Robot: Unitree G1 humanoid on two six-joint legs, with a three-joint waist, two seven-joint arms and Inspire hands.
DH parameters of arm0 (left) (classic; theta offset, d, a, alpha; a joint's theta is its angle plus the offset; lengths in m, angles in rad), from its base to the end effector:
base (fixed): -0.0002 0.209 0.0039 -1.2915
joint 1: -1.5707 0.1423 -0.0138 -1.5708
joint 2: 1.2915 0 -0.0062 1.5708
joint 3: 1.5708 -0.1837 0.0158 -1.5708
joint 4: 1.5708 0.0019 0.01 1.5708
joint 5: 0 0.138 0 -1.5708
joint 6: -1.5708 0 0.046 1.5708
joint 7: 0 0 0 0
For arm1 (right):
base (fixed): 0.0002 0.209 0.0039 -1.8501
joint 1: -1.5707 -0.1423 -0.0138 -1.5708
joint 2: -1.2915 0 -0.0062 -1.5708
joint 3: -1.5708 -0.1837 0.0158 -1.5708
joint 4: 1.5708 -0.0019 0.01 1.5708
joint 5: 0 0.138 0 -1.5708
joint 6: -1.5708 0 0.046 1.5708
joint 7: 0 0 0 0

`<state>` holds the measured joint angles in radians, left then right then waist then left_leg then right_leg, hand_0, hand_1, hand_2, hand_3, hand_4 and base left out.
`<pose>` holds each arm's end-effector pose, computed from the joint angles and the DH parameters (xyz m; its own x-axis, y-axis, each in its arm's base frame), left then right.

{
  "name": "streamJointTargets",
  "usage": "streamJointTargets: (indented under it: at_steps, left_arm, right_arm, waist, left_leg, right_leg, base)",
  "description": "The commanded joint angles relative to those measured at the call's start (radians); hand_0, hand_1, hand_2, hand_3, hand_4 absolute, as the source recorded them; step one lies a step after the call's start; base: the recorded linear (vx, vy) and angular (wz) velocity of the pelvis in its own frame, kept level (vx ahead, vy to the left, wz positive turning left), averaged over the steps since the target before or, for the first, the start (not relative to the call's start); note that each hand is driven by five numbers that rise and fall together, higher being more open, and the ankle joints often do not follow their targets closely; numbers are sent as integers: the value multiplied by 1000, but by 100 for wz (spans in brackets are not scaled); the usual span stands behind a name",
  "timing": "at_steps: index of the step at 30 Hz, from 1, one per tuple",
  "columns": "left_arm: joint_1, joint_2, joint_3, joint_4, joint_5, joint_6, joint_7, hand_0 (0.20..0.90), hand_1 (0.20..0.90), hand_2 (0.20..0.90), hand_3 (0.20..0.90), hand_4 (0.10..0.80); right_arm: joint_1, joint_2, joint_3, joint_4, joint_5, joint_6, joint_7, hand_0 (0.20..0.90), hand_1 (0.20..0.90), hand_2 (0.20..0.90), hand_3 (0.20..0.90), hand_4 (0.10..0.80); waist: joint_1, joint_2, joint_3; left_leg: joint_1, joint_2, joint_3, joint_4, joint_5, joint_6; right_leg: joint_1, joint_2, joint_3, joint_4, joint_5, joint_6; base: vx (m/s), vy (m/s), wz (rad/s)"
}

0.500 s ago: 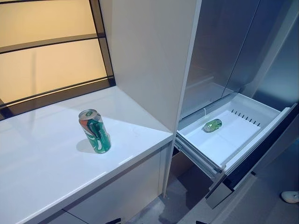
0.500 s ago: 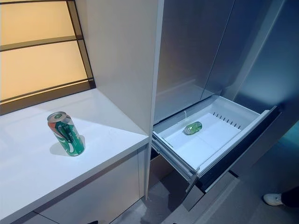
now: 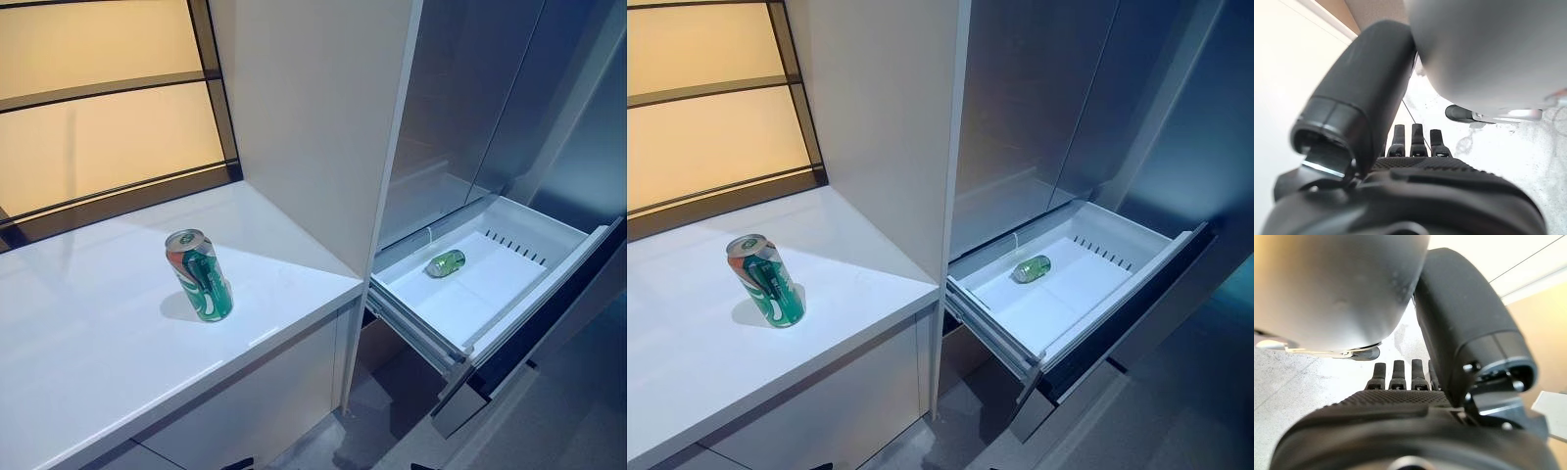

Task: Put drinks into fridge and close the fridge

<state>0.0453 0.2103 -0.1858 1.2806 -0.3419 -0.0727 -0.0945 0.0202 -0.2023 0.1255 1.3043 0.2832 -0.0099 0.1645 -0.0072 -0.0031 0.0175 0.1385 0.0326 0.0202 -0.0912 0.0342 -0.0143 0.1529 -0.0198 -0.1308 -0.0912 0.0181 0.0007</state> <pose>0.0482 0.2146 -0.1217 0.3195 0.0661 -0.9453 -0.1192 0.9924 0.0291 0.0511 -0.2152 -0.1221 0.2725 -0.0013 -0.9622 0.1069 0.9938 0.0289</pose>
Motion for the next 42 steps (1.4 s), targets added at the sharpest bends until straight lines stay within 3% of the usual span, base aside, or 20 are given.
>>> streamJointTargets:
  at_steps: [1,12,17,20,21,25,32,34,37,42]
  left_arm:
    - [-98,-30,-45,20,168,-103,30,900,900,900,900,800]
    - [-151,-5,-160,-50,252,-157,-6,900,900,900,900,800]
    - [-182,-6,-219,-78,257,-114,-182,900,900,900,900,800]
    - [-196,-7,-245,-123,177,-92,-296,900,900,900,900,800]
    - [-205,-5,-247,-159,132,-65,-343,900,900,900,900,800]
    - [-227,14,-222,-435,-166,160,-566,900,900,900,900,800]
    - [-271,73,-147,-980,-498,371,-633,900,900,900,900,800]
    - [-281,85,-133,-1115,-572,378,-617,900,900,900,900,800]
    - [-321,98,-99,-1357,-698,321,-560,900,900,900,900,800]
    - [-431,114,-31,-1589,-812,122,-512,900,900,900,900,800]
  right_arm:
    - [-56,18,46,39,-22,-7,-6,900,900,900,900,800]
    - [-61,-1,68,18,-37,8,2,900,900,900,900,800]
    - [-64,-6,73,11,-50,19,9,900,900,900,900,800]
    - [-67,-11,78,-4,-60,36,10,900,900,900,900,800]
    - [-68,-15,80,-14,-62,46,11,900,900,900,900,800]
    - [-60,-30,73,-56,-69,77,11,900,900,900,900,800]
    - [-23,-22,75,-107,-32,78,-21,900,900,900,900,800]
    - [-11,-19,76,-111,-19,71,-29,900,900,900,900,800]
    - [11,-13,86,-107,1,58,-40,900,900,900,900,800]
    - [37,6,118,-92,2,33,-47,900,900,900,900,800]
  waist:
    - [-6,6,44]
    - [-31,19,47]
    - [-47,23,47]
    - [-58,28,48]
    - [-60,30,49]
    - [-60,41,55]
    - [-43,44,57]
    - [-39,43,55]
    - [-29,39,49]
    - [-25,25,32]
  left_leg:
    - [51,-91,66,4,-146,91]
    - [49,-87,88,4,-148,88]
    - [52,-85,104,4,-152,89]
    - [54,-84,113,4,-156,90]
    - [54,-84,115,4,-157,91]
    - [55,-83,118,4,-160,95]
    - [45,-84,95,4,-160,102]
    - [44,-85,89,4,-161,104]
    - [45,-87,73,4,-166,107]
    - [48,-88,47,4,-170,105]
  right_leg:
    - [17,44,36,4,-73,-2]
    - [10,49,58,4,-69,4]
    - [8,50,71,4,-65,10]
    - [7,51,82,4,-63,14]
    - [7,52,86,4,-62,15]
    - [5,51,90,4,-57,17]
    - [0,43,74,4,-53,17]
    - [0,42,70,4,-54,16]
    - [5,39,64,4,-59,13]
    - [16,36,51,4,-72,9]
  base:
    - [0,0,0]
    - [0,0,0]
    - [-1,7,-9]
    - [-2,12,-15]
    - [-7,17,-9]
    - [-12,18,-13]
    - [-1,1,-1]
    - [1,-2,5]
    - [16,-5,10]
    - [22,-30,17]
